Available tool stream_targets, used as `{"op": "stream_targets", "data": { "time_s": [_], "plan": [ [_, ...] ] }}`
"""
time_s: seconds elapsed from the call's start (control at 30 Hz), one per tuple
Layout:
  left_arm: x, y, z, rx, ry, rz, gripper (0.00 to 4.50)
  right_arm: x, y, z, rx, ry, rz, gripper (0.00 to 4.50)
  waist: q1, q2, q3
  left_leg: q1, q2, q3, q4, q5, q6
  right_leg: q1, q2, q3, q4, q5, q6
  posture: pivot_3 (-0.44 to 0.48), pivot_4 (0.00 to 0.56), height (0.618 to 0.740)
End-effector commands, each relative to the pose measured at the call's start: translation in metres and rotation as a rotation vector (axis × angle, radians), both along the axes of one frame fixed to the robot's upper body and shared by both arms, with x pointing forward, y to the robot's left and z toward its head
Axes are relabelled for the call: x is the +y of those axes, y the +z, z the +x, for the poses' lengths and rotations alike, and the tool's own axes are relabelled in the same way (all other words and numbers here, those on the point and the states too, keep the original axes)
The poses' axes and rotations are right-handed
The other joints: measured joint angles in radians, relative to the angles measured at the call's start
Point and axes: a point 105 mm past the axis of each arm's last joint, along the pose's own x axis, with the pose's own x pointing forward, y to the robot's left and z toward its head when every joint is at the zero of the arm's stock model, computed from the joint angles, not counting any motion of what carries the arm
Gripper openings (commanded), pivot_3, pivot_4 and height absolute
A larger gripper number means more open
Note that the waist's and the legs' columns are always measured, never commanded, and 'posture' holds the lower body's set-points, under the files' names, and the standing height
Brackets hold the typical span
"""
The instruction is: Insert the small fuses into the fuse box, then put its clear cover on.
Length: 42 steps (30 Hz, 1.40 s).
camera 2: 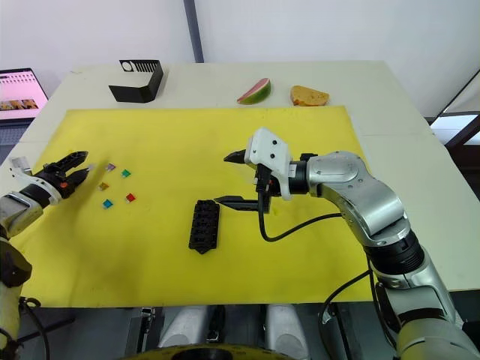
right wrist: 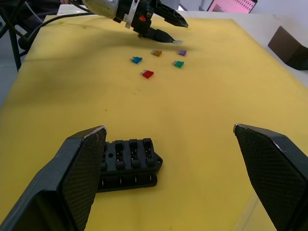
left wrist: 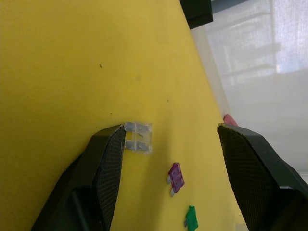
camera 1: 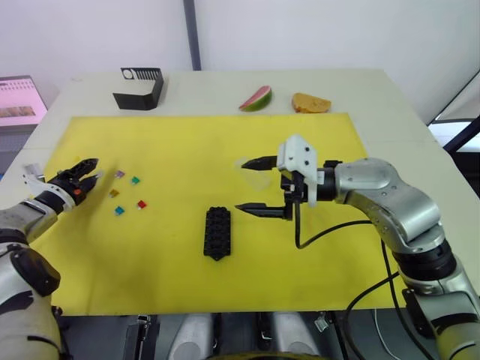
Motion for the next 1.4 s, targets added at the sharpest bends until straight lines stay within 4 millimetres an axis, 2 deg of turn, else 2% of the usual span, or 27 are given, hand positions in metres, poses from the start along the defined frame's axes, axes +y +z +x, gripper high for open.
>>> {"op": "stream_targets", "data": {
  "time_s": [0.03,0.07,0.1,0.17,0.2,0.47,0.6,0.73,0.87,1.0,1.07,1.13,1.4],
  "plan": [
    [0.006,-0.002,-0.001,0.003,0.034,0.018,1.96,-0.002,0.018,-0.001,-0.068,0.002,0.026,4.50,0.000,0.000,0.000,0.000,0.000,0.000,0.000,0.000,0.000,0.000,0.000,0.000,0.000,0.000,0.000,0.000,0.150,0.740],
    [0.006,-0.001,-0.001,0.000,0.034,0.014,1.32,-0.002,0.018,-0.001,-0.068,0.002,0.026,4.50,0.000,0.000,0.000,0.000,0.000,0.000,0.000,0.000,0.000,0.000,0.000,0.000,0.000,0.000,0.000,0.000,0.150,0.740],
    [0.006,-0.001,-0.001,-0.003,0.033,0.013,0.92,-0.002,0.018,0.000,-0.068,0.001,0.027,4.50,-0.001,0.000,0.000,0.000,0.000,0.000,0.000,0.000,0.000,0.000,0.000,0.000,0.000,0.000,0.000,0.000,0.150,0.740],
    [0.006,0.000,-0.002,-0.008,0.032,0.010,0.19,-0.002,0.018,0.000,-0.069,0.000,0.027,4.50,-0.002,0.000,0.000,0.000,0.000,0.000,0.000,0.000,0.000,0.000,0.000,0.000,0.000,0.000,0.000,0.000,0.150,0.740],
    [0.007,0.001,-0.002,-0.012,0.034,0.009,0.03,-0.002,0.018,0.001,-0.069,-0.001,0.027,4.50,-0.003,0.000,0.000,0.000,0.000,0.000,0.000,0.000,0.000,0.000,0.000,0.000,0.000,0.000,0.000,0.000,0.150,0.740],
    [0.011,0.007,-0.005,-0.037,0.027,0.015,0.03,-0.003,0.018,0.002,-0.071,-0.003,0.029,4.50,-0.005,0.000,0.000,0.000,0.000,0.000,0.000,0.000,0.000,0.000,0.000,0.000,0.000,0.000,0.000,0.000,0.150,0.740],
    [0.015,0.026,-0.005,-0.098,0.029,-0.013,0.03,-0.003,0.018,0.003,-0.074,-0.011,0.034,4.50,-0.012,0.000,0.000,0.000,0.000,0.000,0.000,0.000,0.000,0.000,0.000,0.000,0.000,0.000,0.000,0.000,0.150,0.740],
    [0.011,0.048,-0.007,-0.158,-0.035,-0.024,0.03,-0.006,0.019,0.004,-0.072,-0.030,0.045,4.50,-0.015,0.000,0.000,-0.001,0.000,0.000,0.000,0.000,0.000,0.000,0.000,0.000,0.000,0.000,0.000,0.000,0.150,0.740],
    [0.008,0.061,-0.008,-0.191,-0.061,-0.045,0.03,-0.008,0.019,0.005,-0.064,-0.047,0.066,4.50,-0.016,0.000,0.000,-0.001,0.000,0.000,0.000,0.000,0.000,0.000,0.000,0.000,0.000,0.000,0.000,0.000,0.150,0.740],
    [-0.031,0.096,0.000,-0.287,-0.232,-0.087,0.03,-0.011,0.025,0.014,0.001,-0.127,0.184,4.50,-0.010,-0.001,0.000,-0.002,0.000,-0.001,0.000,0.000,0.000,0.000,0.000,0.000,0.000,0.000,0.000,0.000,0.150,0.740],
    [-0.063,0.111,0.001,-0.326,-0.362,-0.070,0.03,-0.011,0.031,0.021,0.050,-0.188,0.284,4.50,-0.010,-0.001,0.000,-0.002,0.000,-0.001,0.001,0.000,-0.001,0.000,0.000,0.000,0.000,0.000,0.000,0.000,0.150,0.740],
    [-0.087,0.123,0.000,-0.364,-0.449,-0.065,0.03,-0.011,0.034,0.024,0.083,-0.224,0.344,4.50,-0.013,-0.001,0.000,-0.003,0.000,-0.001,0.001,0.002,-0.004,0.000,0.000,0.000,0.000,0.000,0.000,0.000,0.150,0.740],
    [-0.159,0.171,-0.001,-0.511,-0.658,-0.111,0.03,-0.009,0.049,0.028,0.204,-0.290,0.537,4.50,-0.020,-0.001,0.000,-0.003,0.000,-0.001,0.001,0.004,-0.006,-0.002,0.000,0.000,0.000,0.000,0.000,0.000,0.150,0.740]
  ]
}}
